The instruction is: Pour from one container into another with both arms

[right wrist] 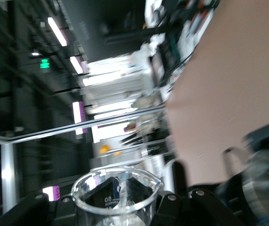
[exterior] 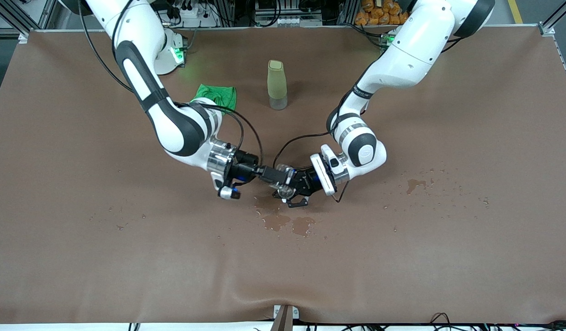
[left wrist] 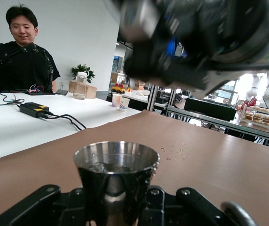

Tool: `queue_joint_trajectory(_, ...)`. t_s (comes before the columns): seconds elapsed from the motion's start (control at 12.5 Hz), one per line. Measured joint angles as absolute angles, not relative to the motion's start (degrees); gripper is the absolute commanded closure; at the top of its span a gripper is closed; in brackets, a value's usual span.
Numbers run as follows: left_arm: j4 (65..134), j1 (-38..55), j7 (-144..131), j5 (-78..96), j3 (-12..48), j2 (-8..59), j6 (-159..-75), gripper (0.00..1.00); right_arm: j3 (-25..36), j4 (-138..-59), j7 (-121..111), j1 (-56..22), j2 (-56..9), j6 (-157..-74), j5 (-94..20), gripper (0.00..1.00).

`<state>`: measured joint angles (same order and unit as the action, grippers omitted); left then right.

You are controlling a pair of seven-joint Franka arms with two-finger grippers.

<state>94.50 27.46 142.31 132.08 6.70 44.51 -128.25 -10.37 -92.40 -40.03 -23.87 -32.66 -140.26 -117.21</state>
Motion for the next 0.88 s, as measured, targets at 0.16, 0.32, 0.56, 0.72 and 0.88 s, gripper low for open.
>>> queue_joint_trajectory(0.16, 94.47, 27.48, 142.36, 132.08, 6.66, 44.52, -128.25, 1.0, -9.49, -92.4, -40.36, -22.98, -31.82, -147.63, -109.33, 1.0)
queue_joint_trajectory(0.32, 94.44, 27.08, 143.95, 132.08, 6.28, 44.52, -128.35, 1.0, -8.79, -93.08, -43.67, -19.75, -31.58, -150.47, -103.38, 1.0)
queue_joint_trajectory(0.56, 95.72, 24.53, 146.56, 131.75, 5.84, 44.57, -127.77, 1.0, -8.41, -96.11, -51.66, -10.14, -31.73, -149.22, -91.49, 1.0)
queue_joint_trajectory(0.72, 97.78, 21.66, 147.66, 128.29, 5.75, 44.58, -124.76, 1.0, -8.27, -97.28, -52.79, -3.26, -31.82, -144.77, -76.9, 1.0)
queue_joint_trajectory(0.88, 100.14, 17.7, 147.76, 122.37, 5.67, 44.58, -120.49, 1.0, -8.21, -97.35, -56.36, 4.0, -31.82, -137.08, -65.79, 1.0)
